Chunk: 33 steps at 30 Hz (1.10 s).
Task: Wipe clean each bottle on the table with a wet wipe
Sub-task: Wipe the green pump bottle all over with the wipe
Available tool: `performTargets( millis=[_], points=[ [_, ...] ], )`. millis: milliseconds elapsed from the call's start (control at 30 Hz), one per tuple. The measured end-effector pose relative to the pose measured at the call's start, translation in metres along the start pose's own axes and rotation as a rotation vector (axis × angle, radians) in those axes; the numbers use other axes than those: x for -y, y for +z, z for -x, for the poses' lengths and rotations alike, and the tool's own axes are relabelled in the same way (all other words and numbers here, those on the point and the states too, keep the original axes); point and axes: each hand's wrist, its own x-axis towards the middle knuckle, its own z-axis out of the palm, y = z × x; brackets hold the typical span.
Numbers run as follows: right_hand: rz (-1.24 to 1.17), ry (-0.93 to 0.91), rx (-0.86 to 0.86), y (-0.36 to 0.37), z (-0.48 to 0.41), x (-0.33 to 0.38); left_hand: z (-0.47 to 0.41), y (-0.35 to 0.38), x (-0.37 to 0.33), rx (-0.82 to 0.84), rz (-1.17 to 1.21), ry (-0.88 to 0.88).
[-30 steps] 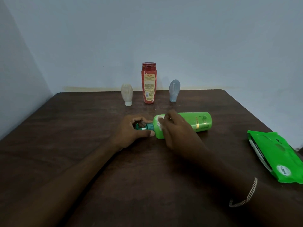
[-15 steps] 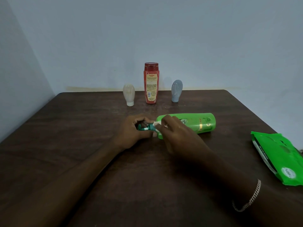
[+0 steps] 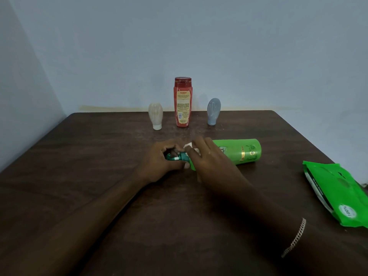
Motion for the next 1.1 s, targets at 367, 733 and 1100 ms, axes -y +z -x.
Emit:
performTargets(
  millis=[367,733,1100],
  points=[
    [0.022,0.427,-0.01,-0.004,0.007,-0.062,-0.002,0.003,0.011,-0.108,0.076,0.021],
    [-0.112,0.356,-0.096,0.006,0.005,-0.051,-0.002,0.002,0.014,-0.104,0.086,-0.032],
    [-0.153,0.578,-0.095,0.004,0.029,-0.118,-0.002,0.003,0.014,-0.112,0.158,-0.091]
  ],
)
